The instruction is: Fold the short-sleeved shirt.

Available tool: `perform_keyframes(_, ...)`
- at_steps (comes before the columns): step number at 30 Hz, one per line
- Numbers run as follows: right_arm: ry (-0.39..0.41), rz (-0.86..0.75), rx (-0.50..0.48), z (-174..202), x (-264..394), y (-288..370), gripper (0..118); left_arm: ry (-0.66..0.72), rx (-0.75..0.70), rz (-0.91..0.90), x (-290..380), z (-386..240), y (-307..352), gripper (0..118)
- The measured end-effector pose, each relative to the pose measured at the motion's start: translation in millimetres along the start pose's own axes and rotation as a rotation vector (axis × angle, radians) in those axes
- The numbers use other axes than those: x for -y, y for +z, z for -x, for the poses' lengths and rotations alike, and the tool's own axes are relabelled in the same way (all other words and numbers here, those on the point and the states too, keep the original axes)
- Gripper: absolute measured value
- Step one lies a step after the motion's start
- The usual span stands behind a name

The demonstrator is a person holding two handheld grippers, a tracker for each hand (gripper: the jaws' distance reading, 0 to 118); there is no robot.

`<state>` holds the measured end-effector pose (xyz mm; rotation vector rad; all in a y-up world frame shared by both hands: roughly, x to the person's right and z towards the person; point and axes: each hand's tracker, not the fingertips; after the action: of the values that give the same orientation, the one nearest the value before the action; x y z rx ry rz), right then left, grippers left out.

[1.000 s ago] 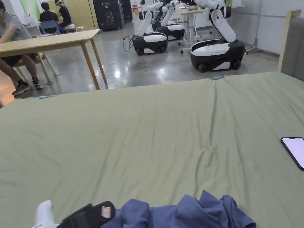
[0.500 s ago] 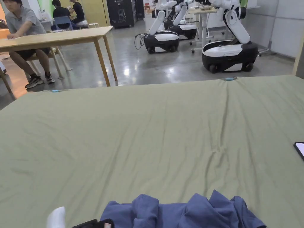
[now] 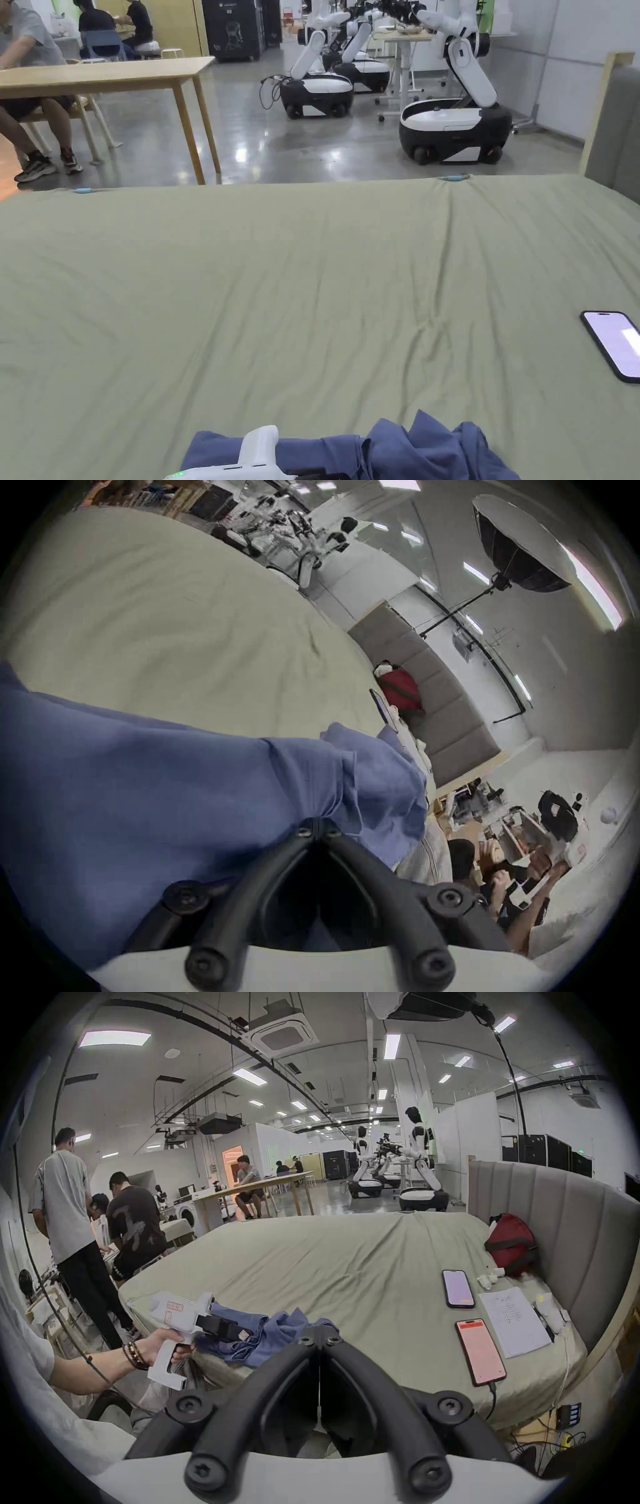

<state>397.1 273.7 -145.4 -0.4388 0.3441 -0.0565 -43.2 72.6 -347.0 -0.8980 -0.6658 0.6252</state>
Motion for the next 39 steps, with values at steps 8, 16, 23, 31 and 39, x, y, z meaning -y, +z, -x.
perform_keyframes(8, 0.005, 0.001, -0.012, 2.9, -2.2, -3.6, 1, -0.018, 0.082, -0.210, -4.0, -18.5, 96.2, 0)
perform_keyframes(16, 0.014, 0.010, -0.052, 7.8, -4.1, -21.0, 1, 0.035, -0.133, -0.358, 17.1, 29.7, 209.1, 0)
perform_keyframes(23, 0.012, 0.027, -0.066, 11.1, -1.1, -26.9, 1, 0.146, 0.003, -0.345, 27.8, 59.4, 215.8, 12)
perform_keyframes(31, 0.031, 0.024, -0.055, 17.7, -6.8, -19.4, 1, 0.230, -0.009, -0.258, 10.0, 98.4, 141.6, 118)
perform_keyframes(39, 0.030, 0.022, -0.040, 18.3, -7.0, -13.6, 1, 0.215, 0.194, -0.166, -16.2, 89.5, 91.3, 118)
